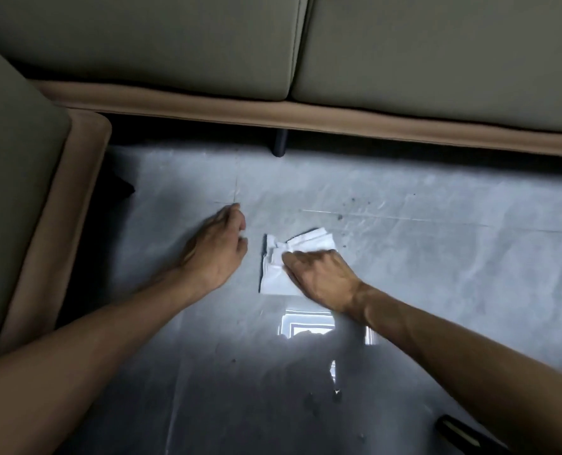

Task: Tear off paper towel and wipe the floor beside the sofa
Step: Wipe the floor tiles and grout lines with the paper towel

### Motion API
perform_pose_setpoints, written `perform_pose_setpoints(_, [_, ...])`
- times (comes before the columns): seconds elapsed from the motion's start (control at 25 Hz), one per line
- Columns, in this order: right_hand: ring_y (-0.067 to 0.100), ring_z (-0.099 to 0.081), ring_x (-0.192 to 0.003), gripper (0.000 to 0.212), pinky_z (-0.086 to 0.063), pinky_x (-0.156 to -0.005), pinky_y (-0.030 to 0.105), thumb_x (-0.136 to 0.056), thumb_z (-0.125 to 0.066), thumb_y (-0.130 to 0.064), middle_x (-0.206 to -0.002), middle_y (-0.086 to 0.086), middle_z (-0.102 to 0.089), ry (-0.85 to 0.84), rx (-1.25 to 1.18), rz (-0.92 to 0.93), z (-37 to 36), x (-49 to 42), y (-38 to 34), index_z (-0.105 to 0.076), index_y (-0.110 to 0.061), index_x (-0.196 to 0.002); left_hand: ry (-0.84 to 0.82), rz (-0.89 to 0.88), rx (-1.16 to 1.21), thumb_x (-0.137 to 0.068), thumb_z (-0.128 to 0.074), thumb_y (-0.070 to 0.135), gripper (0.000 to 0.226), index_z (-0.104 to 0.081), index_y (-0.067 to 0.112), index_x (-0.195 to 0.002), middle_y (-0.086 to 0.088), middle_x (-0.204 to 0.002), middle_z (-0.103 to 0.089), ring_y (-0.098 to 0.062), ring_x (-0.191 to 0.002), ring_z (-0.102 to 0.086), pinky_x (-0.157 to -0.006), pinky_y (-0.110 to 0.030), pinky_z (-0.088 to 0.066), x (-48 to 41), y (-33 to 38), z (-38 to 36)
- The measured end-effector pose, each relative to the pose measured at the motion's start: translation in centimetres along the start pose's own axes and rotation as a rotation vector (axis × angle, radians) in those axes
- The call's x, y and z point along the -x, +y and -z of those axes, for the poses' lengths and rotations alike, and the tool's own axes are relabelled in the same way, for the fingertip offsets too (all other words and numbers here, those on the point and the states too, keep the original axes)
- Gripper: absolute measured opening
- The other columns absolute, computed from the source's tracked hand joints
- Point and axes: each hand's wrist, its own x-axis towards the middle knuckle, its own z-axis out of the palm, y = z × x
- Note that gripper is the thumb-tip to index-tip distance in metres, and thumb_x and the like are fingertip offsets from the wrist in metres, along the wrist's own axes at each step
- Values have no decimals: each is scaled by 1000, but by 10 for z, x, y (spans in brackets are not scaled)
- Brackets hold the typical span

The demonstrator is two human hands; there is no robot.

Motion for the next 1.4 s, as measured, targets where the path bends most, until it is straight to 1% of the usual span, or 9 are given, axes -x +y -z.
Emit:
perform_pose_setpoints(0.08, [34, -65, -63, 13, -48, -50, 37, -90, -58, -14, -83, 13, -67, 30, 106, -86, 16, 4, 57, -56, -10, -102, -66, -33, -24, -90, -51, 18, 24, -47, 7, -112, -16, -146, -39, -29, -135, -39, -109, -32, -31, -6, 13, -12])
perform_pose_setpoints(0.24, [43, -64, -74, 17, -43, -61, 42, -98, -40, -15, -86, 23, -68, 256, 47, -929, 37, -8, 105, -54, -7, -104, -222, 23, -106, -95, -43, 31, 42, -37, 5, -127, -20, -159, -10, -28, -148, -8, -116, -33, -18, -14, 25, -25])
perform_pose_setpoints(0.48, [36, -64, -61, 21, -45, -51, 38, -91, -52, -15, -82, 15, -69, 4, 113, -27, 21, -14, 69, -55, -8, -110, -286, 69, -113, -93, -41, 22, 35, -35, 3, -122, -28, -153, -18, -35, -145, -14, -112, -40, -26, -24, 43, -17])
perform_pose_setpoints(0.68, [41, -65, -75, 21, -41, -61, 40, -94, -46, -11, -87, 23, -69, 156, 96, -841, 45, -21, 117, -52, -6, -113, -330, 62, -101, -90, -39, 21, 46, -29, 4, -131, -26, -158, 0, -32, -148, 0, -118, -39, -19, -26, 33, -19])
perform_pose_setpoints(0.88, [32, -63, -54, 35, -37, -45, 30, -79, -62, -14, -75, 10, -68, -45, 115, -24, 14, 2, 62, -51, -12, -112, -352, 59, -118, -87, -42, 19, 46, -31, 3, -129, -30, -156, -2, -36, -148, 0, -119, -39, -16, -26, 42, -18])
perform_pose_setpoints(0.92, [33, -65, -63, 29, -43, -50, 34, -86, -54, -17, -84, 12, -70, -66, 188, -57, 23, -4, 89, -51, -13, -114, -348, 50, -118, -87, -41, 19, 46, -31, 3, -129, -30, -156, -1, -35, -148, 1, -119, -39, -16, -27, 40, -18])
perform_pose_setpoints(1.08, [40, -65, -76, 22, -40, -61, 38, -94, -42, -10, -87, 22, -70, 208, 103, -926, 41, -26, 120, -52, -8, -114, -358, 27, -137, -87, -41, 20, 41, -33, 6, -124, -31, -156, 3, -37, -148, 4, -120, -40, -14, -25, 36, -21])
perform_pose_setpoints(1.28, [32, -62, -47, 35, -35, -41, 28, -71, -71, -8, -69, 13, -68, 108, 12, -190, 9, -2, 32, -60, -6, -104, -364, 62, -146, -86, -42, 18, 47, -30, 4, -129, -35, -154, -3, -41, -146, 0, -118, -42, -16, -28, 48, -20])
perform_pose_setpoints(1.4, [38, -66, -69, 22, -51, -56, 38, -85, -61, -14, -88, 21, -70, 62, 203, -469, 22, 55, 119, -60, -6, -106, -352, 46, -127, -85, -44, 15, 43, -33, 3, -125, -30, -156, 0, -35, -148, 4, -118, -39, -17, -25, 42, -18])
